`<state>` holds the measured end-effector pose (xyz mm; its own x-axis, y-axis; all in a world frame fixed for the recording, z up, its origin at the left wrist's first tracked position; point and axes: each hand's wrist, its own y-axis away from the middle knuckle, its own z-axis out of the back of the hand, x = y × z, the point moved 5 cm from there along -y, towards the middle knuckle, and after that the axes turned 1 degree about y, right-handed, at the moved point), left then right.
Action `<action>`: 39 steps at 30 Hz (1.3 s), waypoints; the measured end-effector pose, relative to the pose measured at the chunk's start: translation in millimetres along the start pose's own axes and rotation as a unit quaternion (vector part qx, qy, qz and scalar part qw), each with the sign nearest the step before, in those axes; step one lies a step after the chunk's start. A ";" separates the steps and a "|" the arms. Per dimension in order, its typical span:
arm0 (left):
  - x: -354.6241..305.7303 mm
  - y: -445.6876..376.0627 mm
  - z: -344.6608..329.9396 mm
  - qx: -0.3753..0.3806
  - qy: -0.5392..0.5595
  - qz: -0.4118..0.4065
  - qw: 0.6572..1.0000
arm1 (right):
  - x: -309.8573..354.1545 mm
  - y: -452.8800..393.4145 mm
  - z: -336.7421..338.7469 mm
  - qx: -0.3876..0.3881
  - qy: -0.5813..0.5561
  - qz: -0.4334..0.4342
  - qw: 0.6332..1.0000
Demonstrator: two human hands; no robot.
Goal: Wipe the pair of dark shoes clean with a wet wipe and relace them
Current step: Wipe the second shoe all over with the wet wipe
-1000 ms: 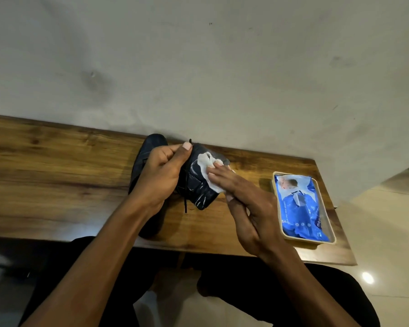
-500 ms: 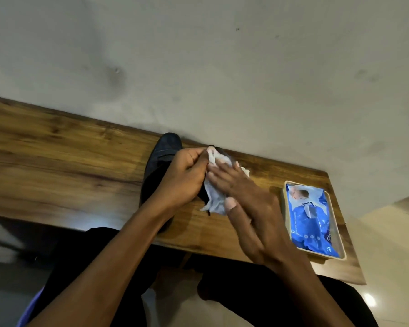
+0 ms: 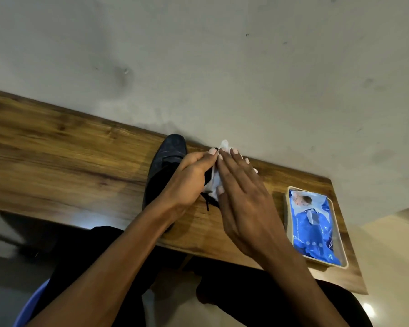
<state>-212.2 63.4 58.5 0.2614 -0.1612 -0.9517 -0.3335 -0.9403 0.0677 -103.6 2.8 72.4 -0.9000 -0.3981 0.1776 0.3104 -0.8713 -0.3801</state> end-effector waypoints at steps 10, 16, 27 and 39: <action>5.4 3.1 -12.2 0.041 -0.065 -0.036 0.996 | -27.9 -23.1 3.8 0.069 -0.137 -0.148 0.977; 8.9 5.6 -9.3 0.019 0.016 0.013 1.000 | -6.6 -18.9 -2.3 0.001 0.036 -0.065 0.997; 7.7 10.6 -28.6 0.090 0.021 -0.011 0.996 | -47.6 -11.6 4.4 -0.041 -0.104 -0.183 0.977; 6.7 15.5 -35.0 0.137 0.167 0.001 0.976 | -54.1 -4.5 25.8 -0.164 -0.097 -0.144 0.971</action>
<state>-183.9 37.3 63.7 0.5262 -0.2939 -0.7980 -0.5520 -0.8318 -0.0576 -48.5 20.8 88.0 -0.8503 -0.2251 0.4757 -0.0891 -0.8293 -0.5517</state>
